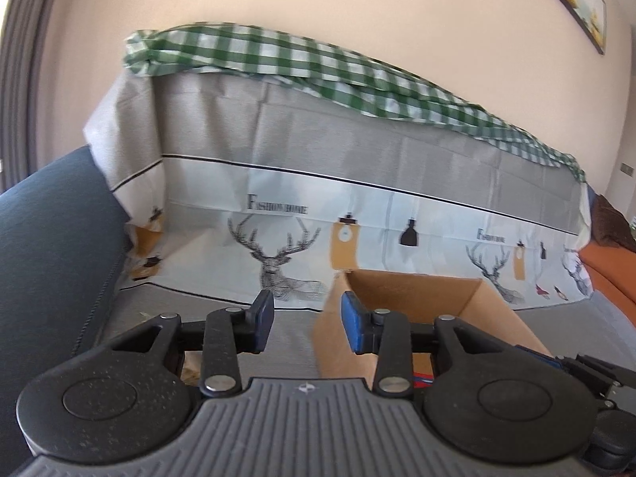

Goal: Organize snacks
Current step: 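Move both tools back to the snack pile beside the box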

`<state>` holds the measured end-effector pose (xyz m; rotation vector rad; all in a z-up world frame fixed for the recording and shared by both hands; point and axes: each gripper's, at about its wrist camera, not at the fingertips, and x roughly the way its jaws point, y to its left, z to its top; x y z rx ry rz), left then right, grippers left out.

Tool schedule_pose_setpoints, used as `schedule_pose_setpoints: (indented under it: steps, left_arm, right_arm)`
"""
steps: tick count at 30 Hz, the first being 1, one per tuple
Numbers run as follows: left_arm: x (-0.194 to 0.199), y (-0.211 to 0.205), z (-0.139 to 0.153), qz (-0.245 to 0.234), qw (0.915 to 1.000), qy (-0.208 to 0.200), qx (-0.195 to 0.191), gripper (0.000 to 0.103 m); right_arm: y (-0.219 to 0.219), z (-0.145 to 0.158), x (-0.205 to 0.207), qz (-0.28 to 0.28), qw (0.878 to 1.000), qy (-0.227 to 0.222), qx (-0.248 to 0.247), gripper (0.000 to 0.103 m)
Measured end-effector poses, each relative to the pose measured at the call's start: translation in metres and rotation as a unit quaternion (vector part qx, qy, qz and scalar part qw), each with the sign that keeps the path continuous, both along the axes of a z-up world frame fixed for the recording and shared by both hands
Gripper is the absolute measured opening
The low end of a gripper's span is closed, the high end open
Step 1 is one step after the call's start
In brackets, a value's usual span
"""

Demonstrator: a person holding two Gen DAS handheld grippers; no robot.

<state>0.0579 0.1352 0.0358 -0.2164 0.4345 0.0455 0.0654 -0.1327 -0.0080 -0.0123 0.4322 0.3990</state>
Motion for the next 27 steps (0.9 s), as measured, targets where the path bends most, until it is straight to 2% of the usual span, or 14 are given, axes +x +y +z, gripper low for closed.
schedule_pose_setpoints:
  steps: [3, 7, 9, 11, 12, 13, 15, 18, 21, 24, 27]
  left_arm:
    - [-0.003, 0.022, -0.004, 0.027, 0.9994, 0.008, -0.02, 0.042]
    - [-0.011, 0.05, -0.009, 0.068, 0.9963, 0.003, -0.052, 0.041]
    - [-0.016, 0.065, -0.01, 0.088, 0.9942, 0.0, -0.061, 0.04]
    - [-0.022, 0.082, -0.012, 0.11, 0.9917, -0.004, -0.067, 0.032]
    - [-0.024, 0.09, -0.015, 0.118, 0.9906, -0.001, -0.07, 0.022]
    - [-0.025, 0.099, -0.018, 0.123, 0.9896, 0.005, -0.074, 0.017]
    - [-0.03, 0.115, -0.029, 0.135, 0.9869, 0.016, -0.086, 0.017]
    - [-0.028, 0.136, -0.047, 0.156, 0.9786, 0.056, -0.121, 0.014]
    - [-0.027, 0.15, -0.055, 0.169, 0.9721, 0.069, -0.148, 0.014]
    - [-0.024, 0.153, -0.057, 0.172, 0.9699, 0.077, -0.154, 0.015]
    - [-0.019, 0.15, -0.058, 0.167, 0.9718, 0.081, -0.145, 0.015]
  right_arm:
    - [0.015, -0.001, -0.006, 0.012, 1.0, -0.003, 0.005, 0.04]
    - [0.037, -0.001, -0.014, 0.028, 0.999, -0.01, 0.013, 0.037]
    - [0.047, -0.003, -0.016, 0.039, 0.999, -0.009, 0.015, 0.033]
    - [0.057, -0.004, -0.019, 0.053, 0.998, -0.006, 0.02, 0.028]
    - [0.062, -0.005, -0.02, 0.06, 0.998, -0.003, 0.022, 0.025]
    - [0.067, -0.006, -0.02, 0.069, 0.997, 0.003, 0.025, 0.023]
    - [0.078, -0.01, -0.022, 0.083, 0.996, 0.015, 0.028, 0.023]
    - [0.095, -0.016, -0.024, 0.103, 0.994, 0.028, 0.028, 0.023]
    - [0.113, -0.024, -0.025, 0.124, 0.991, 0.046, 0.025, 0.023]
    - [0.133, -0.035, -0.022, 0.139, 0.988, 0.069, 0.017, 0.023]
    - [0.15, -0.05, -0.017, 0.14, 0.985, 0.104, 0.01, 0.026]
